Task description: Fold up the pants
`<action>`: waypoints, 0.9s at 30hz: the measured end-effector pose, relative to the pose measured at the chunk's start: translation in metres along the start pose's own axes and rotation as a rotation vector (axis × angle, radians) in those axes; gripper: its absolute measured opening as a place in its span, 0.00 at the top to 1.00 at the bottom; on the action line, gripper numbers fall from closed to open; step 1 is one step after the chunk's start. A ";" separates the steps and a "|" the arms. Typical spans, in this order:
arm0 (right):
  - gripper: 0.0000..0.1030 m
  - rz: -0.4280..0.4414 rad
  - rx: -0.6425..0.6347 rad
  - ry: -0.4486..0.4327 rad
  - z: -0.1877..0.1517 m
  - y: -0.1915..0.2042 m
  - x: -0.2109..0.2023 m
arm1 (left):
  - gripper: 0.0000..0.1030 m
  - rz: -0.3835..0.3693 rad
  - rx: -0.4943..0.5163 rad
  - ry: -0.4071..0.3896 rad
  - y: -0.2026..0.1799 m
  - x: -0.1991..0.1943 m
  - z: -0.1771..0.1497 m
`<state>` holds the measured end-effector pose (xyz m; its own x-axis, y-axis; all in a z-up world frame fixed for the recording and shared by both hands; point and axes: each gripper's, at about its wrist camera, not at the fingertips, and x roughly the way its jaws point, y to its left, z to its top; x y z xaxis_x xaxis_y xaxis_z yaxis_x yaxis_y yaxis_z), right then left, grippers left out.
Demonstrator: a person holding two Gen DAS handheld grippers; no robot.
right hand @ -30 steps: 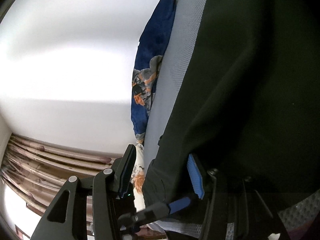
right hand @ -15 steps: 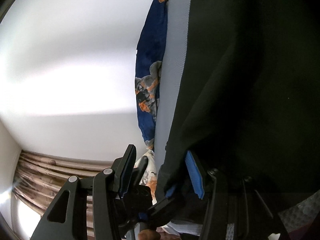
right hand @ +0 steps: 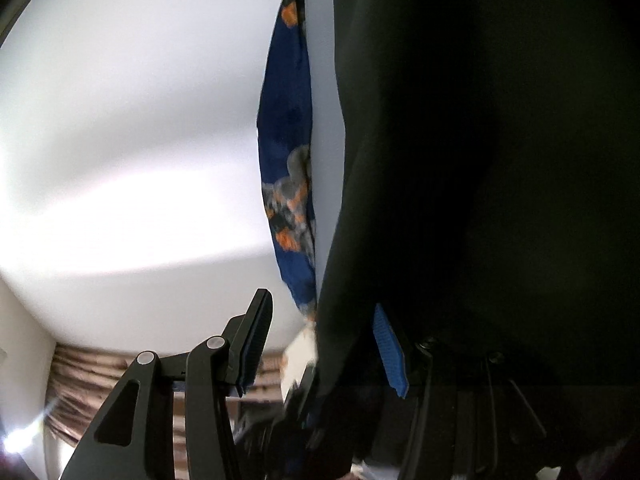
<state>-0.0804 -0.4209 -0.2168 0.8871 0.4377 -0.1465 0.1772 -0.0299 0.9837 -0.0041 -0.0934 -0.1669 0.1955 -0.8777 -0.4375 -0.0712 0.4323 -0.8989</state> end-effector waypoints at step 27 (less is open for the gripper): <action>0.32 -0.112 -0.164 -0.467 0.072 0.056 -0.173 | 0.93 0.046 0.016 0.112 -0.015 0.014 -0.008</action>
<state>-0.1932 -0.5624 -0.1434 0.9689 -0.0197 -0.2465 0.2466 0.1523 0.9571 -0.0084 -0.1138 -0.1595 0.0814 -0.8740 -0.4791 -0.0616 0.4754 -0.8776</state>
